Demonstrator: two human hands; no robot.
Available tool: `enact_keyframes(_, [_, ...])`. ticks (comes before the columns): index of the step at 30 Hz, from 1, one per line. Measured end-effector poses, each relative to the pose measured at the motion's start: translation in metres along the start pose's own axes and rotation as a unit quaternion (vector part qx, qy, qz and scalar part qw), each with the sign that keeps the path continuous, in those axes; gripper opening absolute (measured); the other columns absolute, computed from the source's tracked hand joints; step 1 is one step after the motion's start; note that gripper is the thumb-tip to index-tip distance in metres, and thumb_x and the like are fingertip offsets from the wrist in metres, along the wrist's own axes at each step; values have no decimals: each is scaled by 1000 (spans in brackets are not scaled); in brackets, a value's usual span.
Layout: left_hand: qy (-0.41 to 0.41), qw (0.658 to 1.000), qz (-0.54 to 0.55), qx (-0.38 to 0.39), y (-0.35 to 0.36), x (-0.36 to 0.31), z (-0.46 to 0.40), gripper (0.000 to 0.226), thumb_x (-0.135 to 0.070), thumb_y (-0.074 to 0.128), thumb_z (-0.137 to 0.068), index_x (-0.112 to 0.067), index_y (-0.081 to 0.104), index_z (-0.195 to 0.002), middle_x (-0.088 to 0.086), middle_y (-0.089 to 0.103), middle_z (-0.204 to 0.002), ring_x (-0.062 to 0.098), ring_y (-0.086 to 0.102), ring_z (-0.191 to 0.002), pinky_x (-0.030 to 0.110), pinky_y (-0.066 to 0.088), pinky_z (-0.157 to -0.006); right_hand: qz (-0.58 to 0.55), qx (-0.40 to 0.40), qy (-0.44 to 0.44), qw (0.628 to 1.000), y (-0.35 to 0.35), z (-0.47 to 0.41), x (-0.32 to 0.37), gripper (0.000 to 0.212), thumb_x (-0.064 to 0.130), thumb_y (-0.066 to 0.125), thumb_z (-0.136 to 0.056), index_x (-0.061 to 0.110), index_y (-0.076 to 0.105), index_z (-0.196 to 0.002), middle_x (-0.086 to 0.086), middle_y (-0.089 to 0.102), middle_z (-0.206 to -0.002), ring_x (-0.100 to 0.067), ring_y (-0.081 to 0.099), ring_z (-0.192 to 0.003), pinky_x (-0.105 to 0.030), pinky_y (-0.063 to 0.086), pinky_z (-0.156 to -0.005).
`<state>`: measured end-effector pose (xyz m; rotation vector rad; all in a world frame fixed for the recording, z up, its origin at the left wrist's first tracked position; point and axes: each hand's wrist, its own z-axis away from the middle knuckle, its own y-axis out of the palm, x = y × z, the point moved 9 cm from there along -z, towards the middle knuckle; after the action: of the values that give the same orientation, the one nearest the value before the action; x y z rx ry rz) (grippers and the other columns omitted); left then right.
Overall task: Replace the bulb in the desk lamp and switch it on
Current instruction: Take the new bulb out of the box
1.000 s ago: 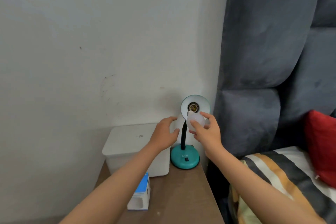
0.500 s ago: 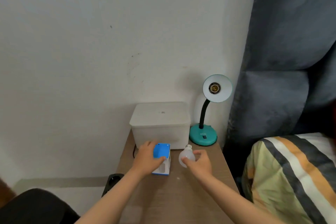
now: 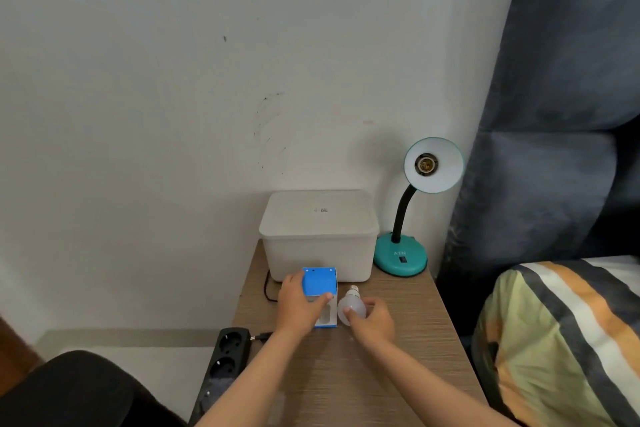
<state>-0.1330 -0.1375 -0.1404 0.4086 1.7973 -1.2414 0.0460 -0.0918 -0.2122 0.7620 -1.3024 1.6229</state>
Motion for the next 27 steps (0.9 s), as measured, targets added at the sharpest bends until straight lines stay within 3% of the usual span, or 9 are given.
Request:
enact_keyframes(4, [-13,1000,21,-12,1,5,-2,66,-29,78,-72,-11,48,-127,6,50,-122,19,47,-113,25,38,-90,11,14,-18,1000,3,-3,6,44,30,70,-79,20,48,-117,-8,60,-118,-23,60,-98,-39,55,-83])
enact_keyframes(7, [-14,999,30,-16,3,9,-5,62,-30,79,-70,-15,52,-123,5,52,-118,16,48,-107,27,41,-88,50,-1,-62,997,-3,-2,11,54,29,70,-80,16,46,-126,-8,57,-125,-25,55,-112,-36,49,-88])
enact_keyframes(10, [-12,999,37,-15,5,10,-6,55,-29,79,-70,-17,55,-118,3,53,-114,14,49,-103,27,43,-85,98,-34,-221,970,-12,13,36,44,24,66,-82,12,52,-123,-7,55,-121,-20,49,-114,-32,46,-94])
enact_keyframes(13, [-7,999,44,-20,7,11,-7,56,-27,79,-70,-16,55,-120,2,53,-114,16,49,-108,28,44,-90,112,-3,-337,935,-3,32,56,35,16,62,-85,10,55,-119,-3,58,-115,-12,49,-108,-22,41,-94])
enact_keyframes(15, [-15,998,52,-23,7,14,-8,60,-27,81,-69,-14,54,-121,2,54,-116,15,50,-108,28,44,-90,103,20,-342,934,5,36,62,39,15,61,-86,11,52,-124,3,55,-115,-8,49,-107,-18,38,-92])
enact_keyframes(19, [-46,996,72,-27,8,23,-11,63,-27,83,-66,-12,52,-118,4,54,-117,16,52,-105,27,45,-84,77,74,-310,945,22,32,68,40,11,57,-86,16,51,-126,2,58,-117,-11,54,-107,-31,46,-98])
enact_keyframes(24, [-54,993,103,-26,7,22,-12,58,-23,84,-65,-14,52,-112,0,55,-109,13,54,-99,20,43,-73,78,113,-302,943,26,29,70,40,10,56,-87,17,51,-126,-1,59,-119,-4,50,-99,-6,37,-81])
enact_keyframes(27, [-50,989,136,-22,7,23,-11,55,-17,84,-65,-18,50,-107,-4,54,-106,12,53,-99,14,40,-68,67,137,-291,945,26,26,68,43,10,58,-87,19,49,-128,0,58,-121,-3,50,-101,-9,38,-83])
